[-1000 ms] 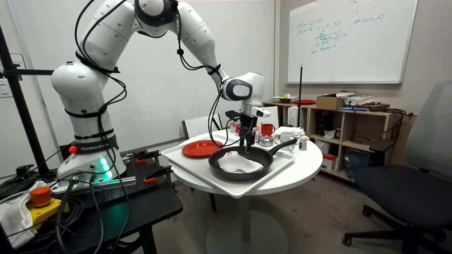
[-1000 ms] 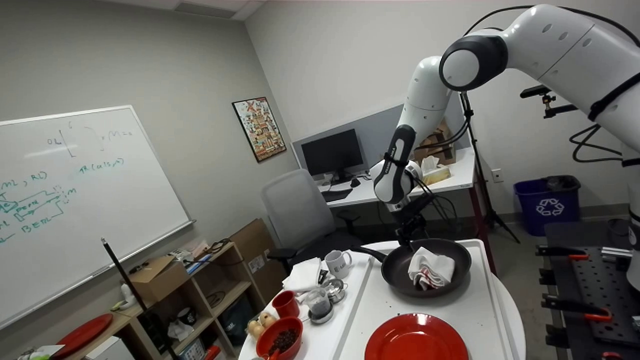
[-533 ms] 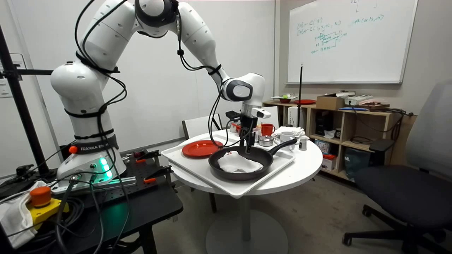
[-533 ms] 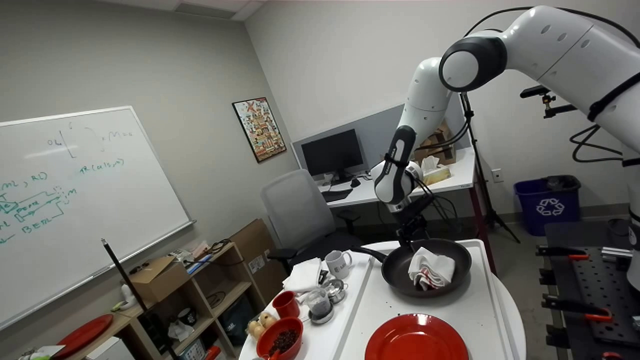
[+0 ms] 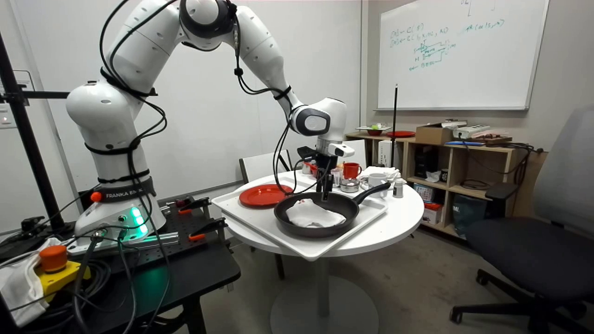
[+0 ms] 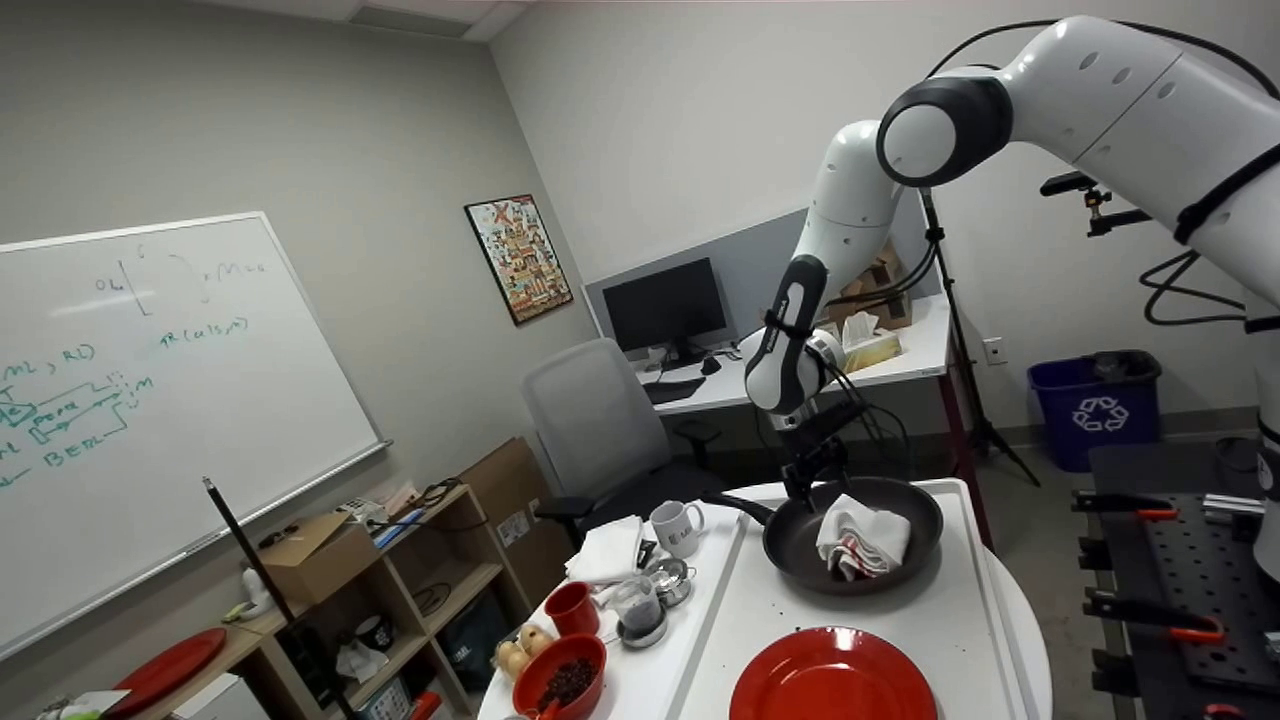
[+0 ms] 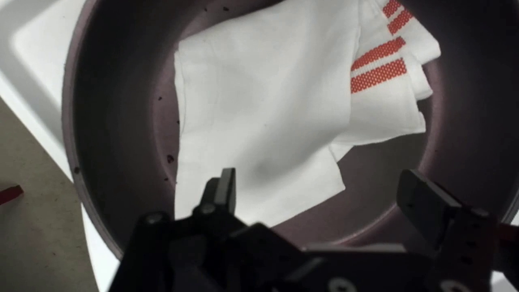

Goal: Wipe the red plate with the white cloth

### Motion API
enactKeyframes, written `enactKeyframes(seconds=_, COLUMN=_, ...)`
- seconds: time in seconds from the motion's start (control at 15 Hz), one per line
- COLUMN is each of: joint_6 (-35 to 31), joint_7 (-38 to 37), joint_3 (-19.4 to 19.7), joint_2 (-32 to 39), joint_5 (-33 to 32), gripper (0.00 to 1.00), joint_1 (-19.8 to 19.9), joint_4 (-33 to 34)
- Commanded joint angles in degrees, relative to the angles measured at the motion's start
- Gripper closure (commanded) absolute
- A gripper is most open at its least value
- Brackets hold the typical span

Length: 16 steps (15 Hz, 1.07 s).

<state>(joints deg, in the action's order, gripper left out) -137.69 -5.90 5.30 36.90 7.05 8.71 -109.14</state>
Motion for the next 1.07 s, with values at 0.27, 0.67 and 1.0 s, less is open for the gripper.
enactKeyframes(seconds=0.27, joint_6=-5.45, joint_7=-6.20, joint_3=0.68, joint_2=-0.41, joint_5=3.72, gripper=0.00, joint_1=-0.21, joint_4=-4.16)
enactKeyframes(seconds=0.67, joint_6=-8.07, joint_7=-7.79, joint_3=0.02, joint_2=-0.44, joint_5=4.75, gripper=0.00, joint_1=-1.11, joint_4=-7.17)
enactKeyframes(seconds=1.0, joint_6=-10.73, joint_7=-9.92, joint_3=-0.62, joint_2=0.67, joint_5=7.50, gripper=0.00, joint_1=-1.64, joint_4=-6.66)
